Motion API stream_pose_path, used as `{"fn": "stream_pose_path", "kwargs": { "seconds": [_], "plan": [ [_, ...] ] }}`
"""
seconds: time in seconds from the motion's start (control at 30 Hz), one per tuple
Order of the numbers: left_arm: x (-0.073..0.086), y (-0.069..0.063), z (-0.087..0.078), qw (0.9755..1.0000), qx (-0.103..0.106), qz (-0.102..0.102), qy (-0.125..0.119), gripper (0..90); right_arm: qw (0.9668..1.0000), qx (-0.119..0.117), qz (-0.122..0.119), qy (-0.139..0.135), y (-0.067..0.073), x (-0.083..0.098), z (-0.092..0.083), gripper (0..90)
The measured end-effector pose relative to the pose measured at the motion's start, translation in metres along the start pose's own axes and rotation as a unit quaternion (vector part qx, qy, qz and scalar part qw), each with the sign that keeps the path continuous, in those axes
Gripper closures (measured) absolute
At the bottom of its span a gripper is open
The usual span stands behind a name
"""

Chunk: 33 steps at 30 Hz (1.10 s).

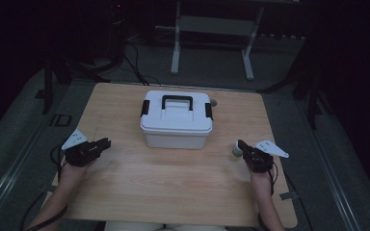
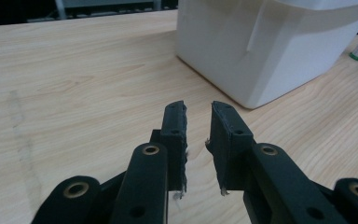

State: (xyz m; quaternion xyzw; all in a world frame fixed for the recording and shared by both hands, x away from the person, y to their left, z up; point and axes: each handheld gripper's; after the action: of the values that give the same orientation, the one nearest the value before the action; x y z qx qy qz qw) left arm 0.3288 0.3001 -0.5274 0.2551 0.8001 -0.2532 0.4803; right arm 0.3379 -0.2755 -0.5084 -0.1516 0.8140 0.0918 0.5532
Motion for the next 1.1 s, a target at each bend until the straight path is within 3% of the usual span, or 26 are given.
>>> {"fn": "stream_pose_path", "kwargs": {
  "seconds": [0.27, 0.37, 0.67, 1.1],
  "plan": [
    [-0.016, 0.0, 0.025, 0.9998, -0.002, 0.006, 0.017, 86.0, 0.9999, -0.012, 0.0, 0.007, 0.012, -0.008, 0.018, 90.0],
    [-0.025, 0.0, 0.04, 0.9995, 0.007, 0.006, 0.032, 89.1, 0.9998, -0.018, -0.002, 0.012, 0.019, -0.013, 0.028, 90.0],
    [-0.043, -0.002, 0.074, 0.9989, 0.009, 0.014, 0.045, 89.5, 0.9995, -0.02, -0.003, 0.026, 0.031, -0.02, 0.053, 90.0],
    [-0.049, -0.001, 0.111, 0.9983, 0.017, 0.002, 0.056, 89.6, 0.9983, -0.029, 0.009, 0.049, 0.048, -0.024, 0.09, 90.0]
  ]
}}
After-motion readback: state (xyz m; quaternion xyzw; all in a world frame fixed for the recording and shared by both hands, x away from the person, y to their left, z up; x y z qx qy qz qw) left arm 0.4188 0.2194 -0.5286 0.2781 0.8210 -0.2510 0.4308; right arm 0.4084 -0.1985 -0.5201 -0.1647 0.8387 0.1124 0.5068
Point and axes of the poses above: each handheld gripper's, and its own axes: z roughly forward along the jaws, x roughly out of its underside, y roughly to its left, and after that the axes turned 7 degrees about x, right-handed
